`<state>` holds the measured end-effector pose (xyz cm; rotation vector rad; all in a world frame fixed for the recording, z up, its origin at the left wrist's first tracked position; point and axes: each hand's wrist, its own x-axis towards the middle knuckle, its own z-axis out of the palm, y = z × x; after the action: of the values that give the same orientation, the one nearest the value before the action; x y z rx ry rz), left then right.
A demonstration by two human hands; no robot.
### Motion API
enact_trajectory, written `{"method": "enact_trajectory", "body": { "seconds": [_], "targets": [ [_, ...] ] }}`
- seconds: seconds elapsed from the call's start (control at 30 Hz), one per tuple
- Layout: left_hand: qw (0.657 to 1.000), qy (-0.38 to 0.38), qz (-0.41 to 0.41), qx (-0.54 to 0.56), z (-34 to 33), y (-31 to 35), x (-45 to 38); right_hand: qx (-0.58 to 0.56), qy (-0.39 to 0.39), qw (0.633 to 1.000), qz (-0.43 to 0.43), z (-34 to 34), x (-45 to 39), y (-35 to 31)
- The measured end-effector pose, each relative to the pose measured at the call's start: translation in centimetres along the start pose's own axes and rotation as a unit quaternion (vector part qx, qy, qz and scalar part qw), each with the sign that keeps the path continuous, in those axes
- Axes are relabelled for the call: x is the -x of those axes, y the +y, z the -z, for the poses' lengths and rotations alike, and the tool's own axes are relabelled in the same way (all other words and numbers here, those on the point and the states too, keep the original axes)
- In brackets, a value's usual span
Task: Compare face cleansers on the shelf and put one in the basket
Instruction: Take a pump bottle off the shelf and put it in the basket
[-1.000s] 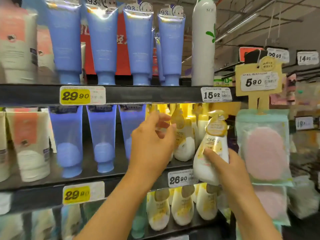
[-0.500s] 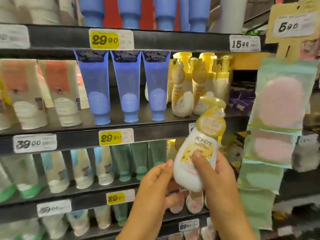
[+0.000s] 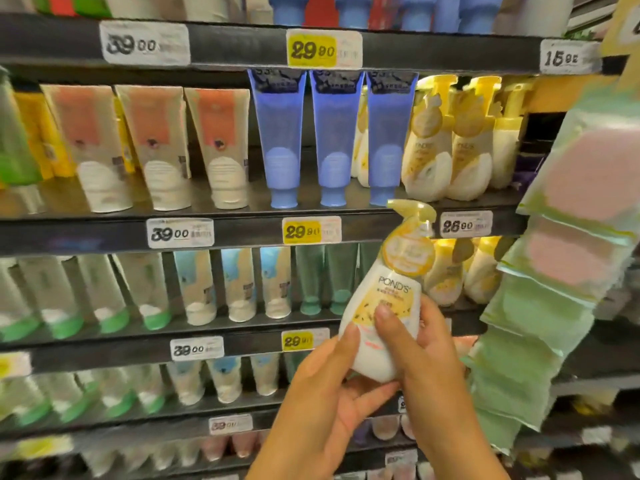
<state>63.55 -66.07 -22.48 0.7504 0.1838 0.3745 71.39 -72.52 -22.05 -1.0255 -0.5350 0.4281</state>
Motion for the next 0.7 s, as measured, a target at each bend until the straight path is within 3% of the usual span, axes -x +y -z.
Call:
{"method": "enact_trajectory", "body": {
  "seconds": [0.13,0.43,0.6,0.7],
  "targets": [
    [0.999,0.034,-0.019,-0.012,1.9,0.5,1.8,-0.002,-0.032,0.999,-0.034,-0.6,1.0,0.1],
    [0.995,0.035,-0.044,-0.083,4.8,0.4,5.6,-0.012,-0.001,1.0,-0.009,-2.5,3.5,0.4],
    [0.996,0.03,-0.059,-0.063,5.5,1.0,7.4,-0.027,-0.003,0.999,0.018,-4.1,4.8,0.8],
    [0.999,0.02,-0.027,0.02,5.5,1.2,8.3,-0.047,0.002,0.998,0.038,-5.1,5.6,1.0]
  ]
}}
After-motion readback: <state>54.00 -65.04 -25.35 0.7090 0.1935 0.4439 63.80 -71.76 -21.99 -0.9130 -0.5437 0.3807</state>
